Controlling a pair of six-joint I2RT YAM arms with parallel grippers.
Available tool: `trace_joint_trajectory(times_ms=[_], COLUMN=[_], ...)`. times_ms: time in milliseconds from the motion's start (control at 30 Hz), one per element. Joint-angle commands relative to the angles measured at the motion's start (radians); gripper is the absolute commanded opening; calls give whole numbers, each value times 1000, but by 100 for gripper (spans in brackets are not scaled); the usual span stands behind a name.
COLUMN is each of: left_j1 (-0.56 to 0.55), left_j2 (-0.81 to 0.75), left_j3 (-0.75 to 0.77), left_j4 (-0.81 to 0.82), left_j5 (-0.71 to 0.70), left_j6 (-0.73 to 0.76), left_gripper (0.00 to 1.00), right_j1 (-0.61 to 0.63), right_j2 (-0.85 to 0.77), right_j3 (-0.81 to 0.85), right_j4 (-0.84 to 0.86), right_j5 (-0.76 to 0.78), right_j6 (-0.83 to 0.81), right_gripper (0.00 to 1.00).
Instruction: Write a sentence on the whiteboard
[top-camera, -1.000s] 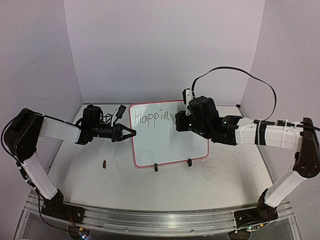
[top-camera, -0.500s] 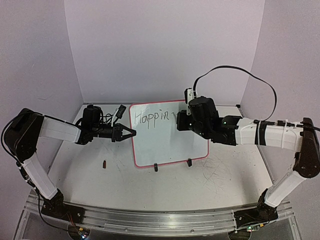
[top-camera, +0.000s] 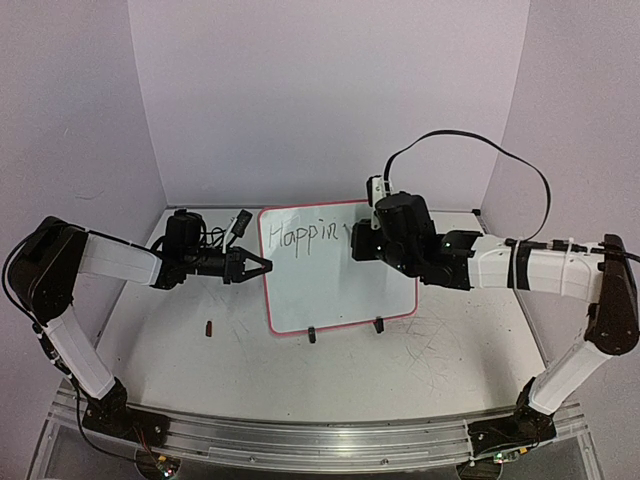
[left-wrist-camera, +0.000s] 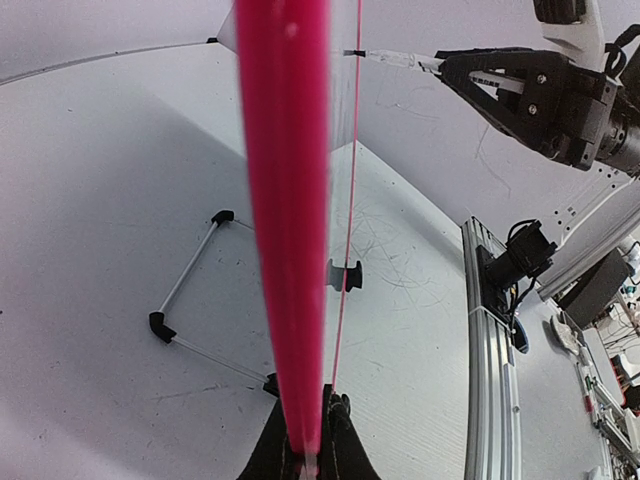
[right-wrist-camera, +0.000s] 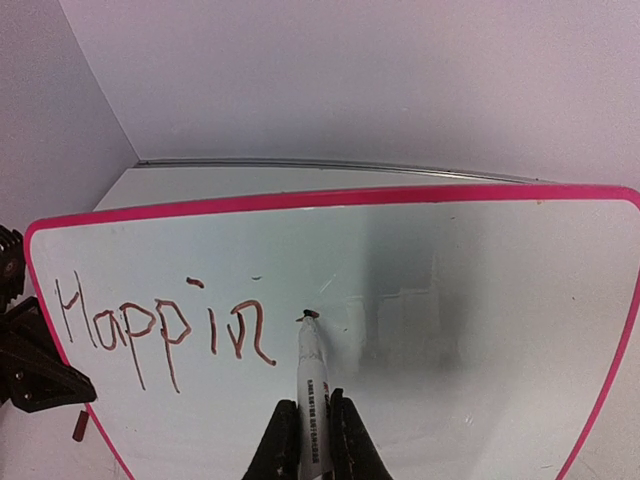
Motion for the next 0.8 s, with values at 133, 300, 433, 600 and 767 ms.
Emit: trace_joint_trajectory(times_ms=[133, 300, 433, 600, 767], left_j1=[-4, -5, -4, -5, -5], left_j2=[-12, -12, -12, -11, -11], left_j3=[23, 22, 22, 23, 23], left_j4=[-33, -34, -34, -35, -34], left_j5=[-37, -37, -37, -36, -37], left_j6=[43, 43, 44, 43, 43], left_gripper=[0, 0, 0, 0, 0], right_j1=[-5, -4, 2, 5, 6], right_j2=[25, 34, 32, 16, -14], right_j3=[42, 40, 26, 1, -36], right_j4=[25, 25, 17, -2, -20], right_j5=[-18, -54, -71, -71, -61], right_j6=[-14, -11, -5, 13, 31], right_gripper=[0, 0, 0, 0, 0])
